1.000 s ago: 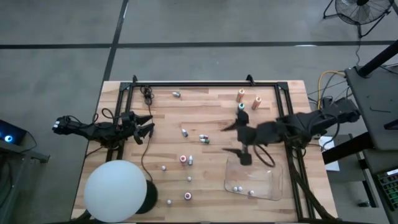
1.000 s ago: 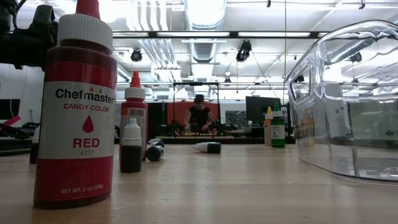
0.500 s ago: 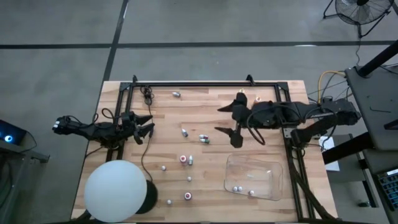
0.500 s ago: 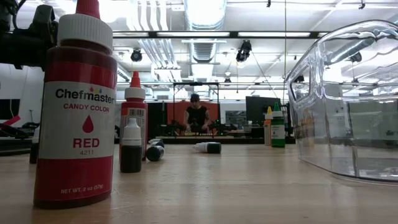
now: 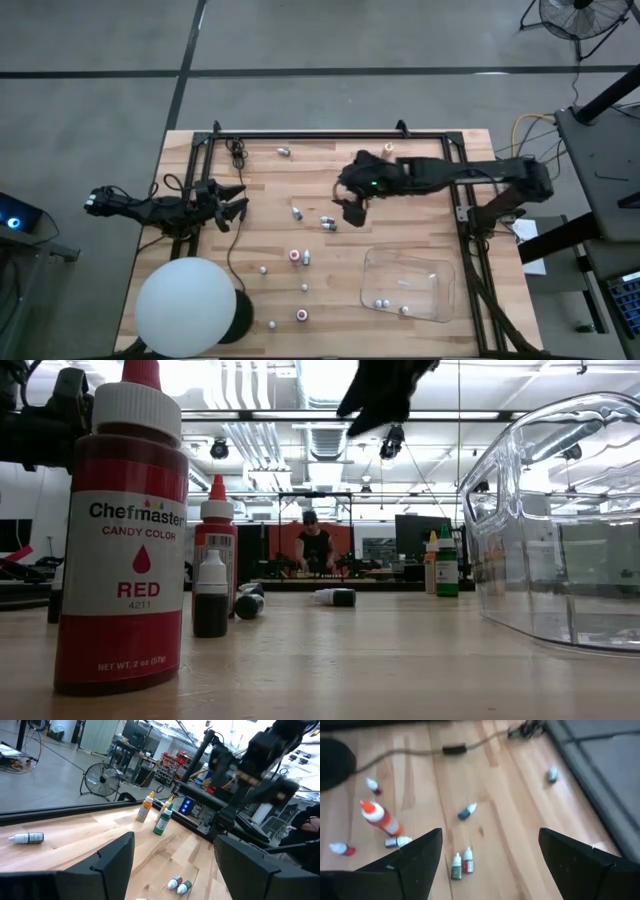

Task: Pick & Place food coloring
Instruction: Put the red food color into the transparent bin

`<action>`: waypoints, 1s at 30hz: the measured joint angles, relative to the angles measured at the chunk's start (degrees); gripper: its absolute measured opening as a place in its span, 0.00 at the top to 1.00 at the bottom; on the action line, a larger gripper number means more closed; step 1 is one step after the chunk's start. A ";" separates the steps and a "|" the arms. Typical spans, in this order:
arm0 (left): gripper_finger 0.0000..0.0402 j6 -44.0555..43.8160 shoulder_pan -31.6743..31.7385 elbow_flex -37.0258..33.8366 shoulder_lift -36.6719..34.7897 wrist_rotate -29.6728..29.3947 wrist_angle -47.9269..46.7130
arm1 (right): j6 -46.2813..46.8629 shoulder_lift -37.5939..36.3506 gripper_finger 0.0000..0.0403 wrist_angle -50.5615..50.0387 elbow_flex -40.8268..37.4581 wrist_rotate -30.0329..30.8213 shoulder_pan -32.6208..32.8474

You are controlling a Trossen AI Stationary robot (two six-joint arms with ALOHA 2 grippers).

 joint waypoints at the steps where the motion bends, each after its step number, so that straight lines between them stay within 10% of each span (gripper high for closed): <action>1: 0.39 -0.01 0.00 -0.02 -0.02 0.00 0.00 | 0.02 1.39 0.21 -0.03 0.00 -0.23 -0.38; 30: 0.39 -0.01 0.01 0.00 0.00 0.02 0.00 | 0.44 28.70 0.23 -3.23 9.36 -12.39 -5.69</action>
